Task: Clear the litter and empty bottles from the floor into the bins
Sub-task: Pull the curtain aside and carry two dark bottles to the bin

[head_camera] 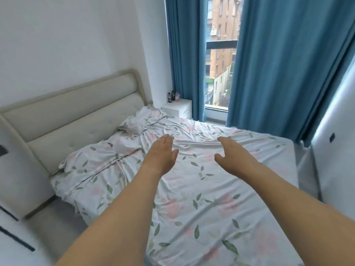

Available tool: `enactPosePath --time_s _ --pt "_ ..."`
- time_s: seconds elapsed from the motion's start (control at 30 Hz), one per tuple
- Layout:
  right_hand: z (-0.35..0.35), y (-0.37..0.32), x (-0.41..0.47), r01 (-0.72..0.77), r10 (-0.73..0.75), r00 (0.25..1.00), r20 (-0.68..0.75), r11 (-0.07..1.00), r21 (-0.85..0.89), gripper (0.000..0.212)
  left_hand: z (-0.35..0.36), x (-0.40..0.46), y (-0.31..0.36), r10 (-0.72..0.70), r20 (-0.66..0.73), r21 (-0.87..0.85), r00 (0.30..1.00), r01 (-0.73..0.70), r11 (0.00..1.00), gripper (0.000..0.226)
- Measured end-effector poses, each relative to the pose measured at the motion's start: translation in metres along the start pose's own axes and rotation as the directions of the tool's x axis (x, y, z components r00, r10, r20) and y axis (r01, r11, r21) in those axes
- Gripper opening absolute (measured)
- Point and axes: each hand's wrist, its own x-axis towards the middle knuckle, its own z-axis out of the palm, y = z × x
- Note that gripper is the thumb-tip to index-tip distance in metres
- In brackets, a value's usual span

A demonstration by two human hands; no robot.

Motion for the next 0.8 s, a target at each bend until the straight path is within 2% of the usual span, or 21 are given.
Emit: enactPosePath --time_s 0.17,0.33,0.5,0.57,0.7,0.8 --pt "-0.064 0.106 -0.048 -0.197 0.198 0.975 -0.099 0.98 0.015 0.053 0.043 0.032 0.135 0.201 0.014 -0.067 0.979 -0.2 0.978 0.057" --pt "-0.135 0.217 -0.111 -0.323 0.323 0.931 -0.171 0.946 0.028 0.043 0.085 0.039 0.282 0.369 0.008 -0.103 0.93 -0.366 0.925 0.052" --pt "-0.188 0.312 -0.17 -0.461 0.457 0.865 -0.207 0.887 0.031 0.047 0.129 0.038 0.41 0.491 0.007 -0.133 0.871 -0.486 0.864 0.048" --pt "-0.201 0.343 -0.187 -0.494 0.489 0.847 -0.209 0.869 0.031 0.052 0.146 0.039 0.448 0.524 0.021 -0.145 0.852 -0.516 0.844 0.047" --pt "-0.22 0.388 -0.206 -0.517 0.51 0.831 -0.22 0.855 0.028 0.041 0.172 0.048 0.5 0.563 0.055 -0.174 0.824 -0.548 0.818 0.047" --pt "-0.229 0.415 -0.203 -0.518 0.51 0.831 -0.224 0.855 0.024 0.054 0.182 0.058 0.524 0.576 0.05 -0.165 0.816 -0.562 0.81 0.045"
